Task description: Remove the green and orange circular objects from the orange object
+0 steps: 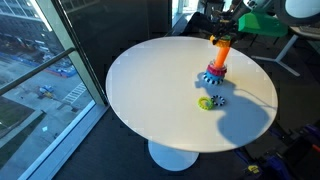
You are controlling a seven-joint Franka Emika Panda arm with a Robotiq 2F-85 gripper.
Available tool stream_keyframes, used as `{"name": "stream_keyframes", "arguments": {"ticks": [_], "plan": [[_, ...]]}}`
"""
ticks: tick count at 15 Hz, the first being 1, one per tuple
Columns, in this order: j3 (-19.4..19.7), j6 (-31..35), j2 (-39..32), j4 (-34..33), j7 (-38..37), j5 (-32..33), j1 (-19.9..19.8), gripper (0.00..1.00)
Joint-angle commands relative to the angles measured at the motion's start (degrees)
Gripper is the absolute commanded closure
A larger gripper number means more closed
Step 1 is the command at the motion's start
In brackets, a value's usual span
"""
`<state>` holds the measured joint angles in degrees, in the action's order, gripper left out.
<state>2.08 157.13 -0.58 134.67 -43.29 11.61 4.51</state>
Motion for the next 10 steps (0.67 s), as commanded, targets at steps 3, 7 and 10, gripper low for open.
{"name": "stream_keyframes", "arguments": {"ticks": [3, 7, 10], "plan": [[-2.1, -1.3, 2.5, 1.9, 0.2, 0.4, -0.8, 0.31], [-3.0, -1.5, 2.3, 2.5, 0.6, 0.3, -0.6, 0.31], [-3.6, -1.8, 2.1, 3.0, 1.4, -0.1, -0.5, 0.31]]}}
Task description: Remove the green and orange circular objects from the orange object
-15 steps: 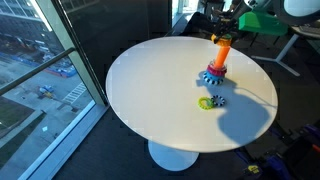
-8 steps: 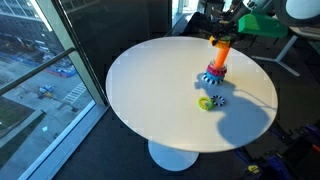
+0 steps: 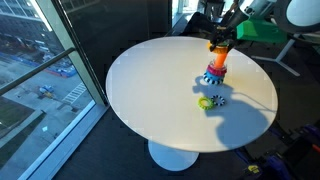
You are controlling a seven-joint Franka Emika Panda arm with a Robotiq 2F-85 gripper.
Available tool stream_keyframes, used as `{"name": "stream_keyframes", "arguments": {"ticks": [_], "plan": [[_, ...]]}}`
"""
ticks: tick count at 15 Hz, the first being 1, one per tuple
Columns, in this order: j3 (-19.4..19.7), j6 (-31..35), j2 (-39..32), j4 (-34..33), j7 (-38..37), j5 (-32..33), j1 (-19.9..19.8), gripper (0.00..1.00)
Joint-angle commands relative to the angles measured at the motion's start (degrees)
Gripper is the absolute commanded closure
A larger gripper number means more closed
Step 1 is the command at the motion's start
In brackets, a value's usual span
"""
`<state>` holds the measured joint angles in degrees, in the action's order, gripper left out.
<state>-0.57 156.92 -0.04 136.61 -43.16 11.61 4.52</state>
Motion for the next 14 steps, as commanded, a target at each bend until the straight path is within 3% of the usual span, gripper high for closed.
{"name": "stream_keyframes", "arguments": {"ticks": [1, 14], "plan": [[-1.0, -1.7, 1.4, 1.2, 1.3, -0.1, -0.5, 0.31], [-2.0, -1.0, 0.1, 3.3, 2.8, 0.1, -0.3, 0.31]]}}
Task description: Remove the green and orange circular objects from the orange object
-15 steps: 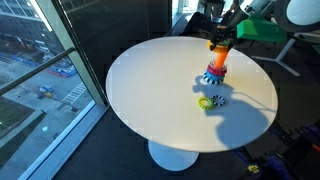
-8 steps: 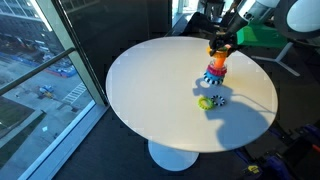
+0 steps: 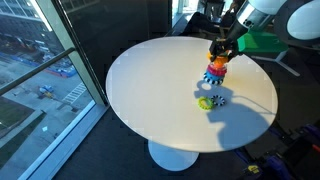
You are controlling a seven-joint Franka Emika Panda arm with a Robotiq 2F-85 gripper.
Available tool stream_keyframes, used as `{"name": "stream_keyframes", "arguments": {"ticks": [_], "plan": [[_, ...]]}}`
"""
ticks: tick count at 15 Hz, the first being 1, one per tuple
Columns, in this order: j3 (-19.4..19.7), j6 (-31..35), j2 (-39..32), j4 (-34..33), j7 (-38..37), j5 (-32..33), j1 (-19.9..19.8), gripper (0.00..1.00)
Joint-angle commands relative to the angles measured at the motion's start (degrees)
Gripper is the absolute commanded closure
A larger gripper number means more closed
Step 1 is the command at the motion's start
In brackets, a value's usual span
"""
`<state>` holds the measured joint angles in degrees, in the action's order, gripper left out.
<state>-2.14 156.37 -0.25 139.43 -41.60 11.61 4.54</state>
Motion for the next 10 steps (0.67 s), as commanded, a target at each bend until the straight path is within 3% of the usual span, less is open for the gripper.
{"name": "stream_keyframes", "arguments": {"ticks": [1, 10], "plan": [[-0.5, -0.4, 0.2, 0.6, 1.3, 0.3, -0.3, 0.32], [-0.1, 0.2, -2.7, 0.5, 0.5, 1.6, 0.1, 0.31]]}}
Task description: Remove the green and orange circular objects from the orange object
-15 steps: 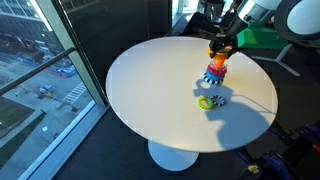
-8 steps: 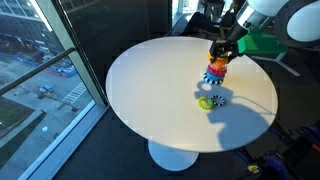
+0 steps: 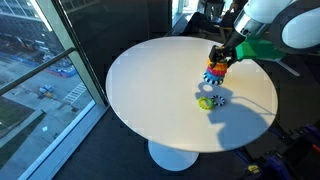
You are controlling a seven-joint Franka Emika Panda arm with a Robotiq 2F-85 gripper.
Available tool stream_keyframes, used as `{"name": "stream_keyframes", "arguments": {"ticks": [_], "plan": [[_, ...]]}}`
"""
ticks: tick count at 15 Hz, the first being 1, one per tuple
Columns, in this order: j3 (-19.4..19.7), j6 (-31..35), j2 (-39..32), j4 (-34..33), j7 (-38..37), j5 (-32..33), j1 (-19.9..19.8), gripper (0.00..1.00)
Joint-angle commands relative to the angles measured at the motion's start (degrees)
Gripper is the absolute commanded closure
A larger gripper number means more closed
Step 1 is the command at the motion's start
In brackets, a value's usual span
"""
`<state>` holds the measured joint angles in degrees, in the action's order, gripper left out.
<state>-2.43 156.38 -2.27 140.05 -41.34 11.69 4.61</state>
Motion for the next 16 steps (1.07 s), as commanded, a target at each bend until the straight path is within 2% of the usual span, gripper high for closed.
{"name": "stream_keyframes", "arguments": {"ticks": [1, 9, 16], "plan": [[0.3, 0.2, -1.0, -0.2, 0.2, 1.7, 0.2, 0.32], [1.3, 1.1, -4.0, -0.2, -1.2, 6.0, 1.3, 0.31], [3.1, 1.2, -7.8, -0.6, -0.9, 6.5, 2.8, 0.31]]}}
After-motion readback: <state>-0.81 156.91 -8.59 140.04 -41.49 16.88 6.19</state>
